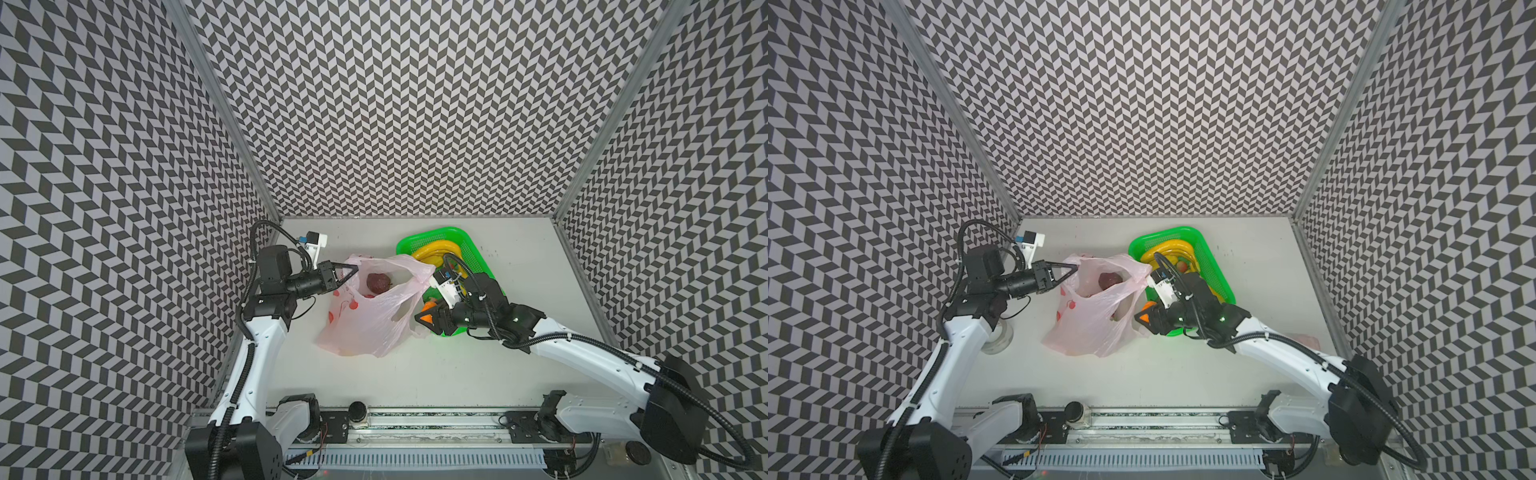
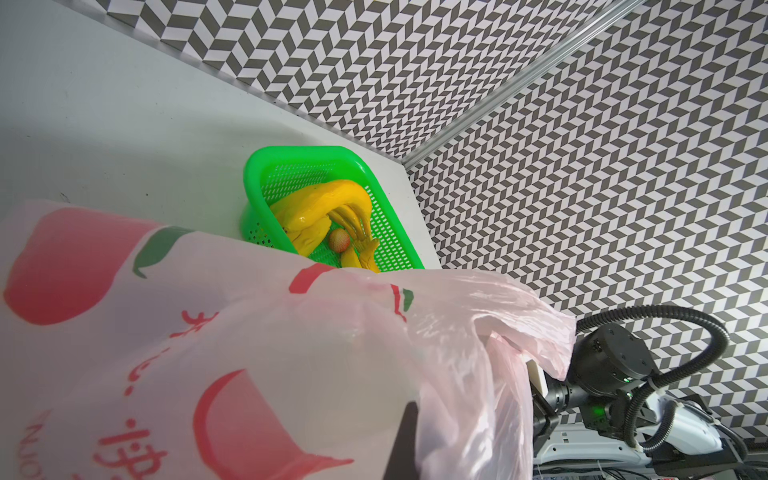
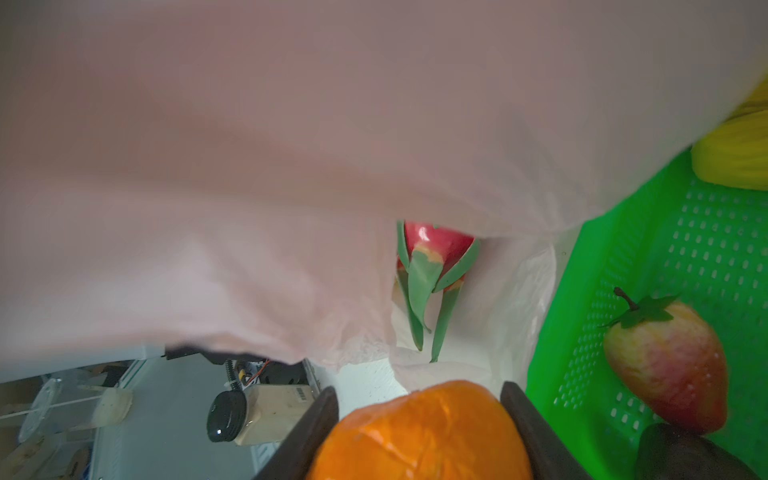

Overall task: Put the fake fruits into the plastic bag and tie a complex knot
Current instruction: 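Carry the orange with the right gripper into the bag opening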

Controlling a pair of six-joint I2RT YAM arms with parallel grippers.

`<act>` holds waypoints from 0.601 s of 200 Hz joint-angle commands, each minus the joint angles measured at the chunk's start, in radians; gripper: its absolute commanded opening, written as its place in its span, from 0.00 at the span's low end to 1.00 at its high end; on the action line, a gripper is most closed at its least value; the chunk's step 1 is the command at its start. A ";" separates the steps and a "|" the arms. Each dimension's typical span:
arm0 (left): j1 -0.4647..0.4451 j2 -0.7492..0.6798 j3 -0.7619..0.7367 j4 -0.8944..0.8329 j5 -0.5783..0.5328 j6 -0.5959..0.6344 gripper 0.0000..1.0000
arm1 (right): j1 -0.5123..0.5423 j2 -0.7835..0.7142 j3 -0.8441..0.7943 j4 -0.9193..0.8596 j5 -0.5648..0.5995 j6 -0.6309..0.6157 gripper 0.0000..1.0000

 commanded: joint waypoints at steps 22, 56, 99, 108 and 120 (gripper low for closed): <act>-0.006 -0.002 -0.002 0.014 0.015 0.017 0.00 | 0.003 0.042 -0.009 0.129 0.050 -0.052 0.48; -0.005 -0.002 -0.003 0.014 0.017 0.022 0.00 | 0.003 0.076 0.005 0.186 0.031 -0.044 0.47; -0.007 -0.004 -0.006 0.009 0.016 0.026 0.00 | 0.014 0.125 0.049 0.229 0.007 -0.048 0.47; -0.008 -0.005 -0.006 0.009 0.017 0.025 0.00 | 0.022 0.132 0.057 0.238 0.008 -0.047 0.47; -0.008 -0.008 -0.006 0.009 0.016 0.026 0.00 | 0.036 0.133 0.060 0.262 0.020 -0.047 0.47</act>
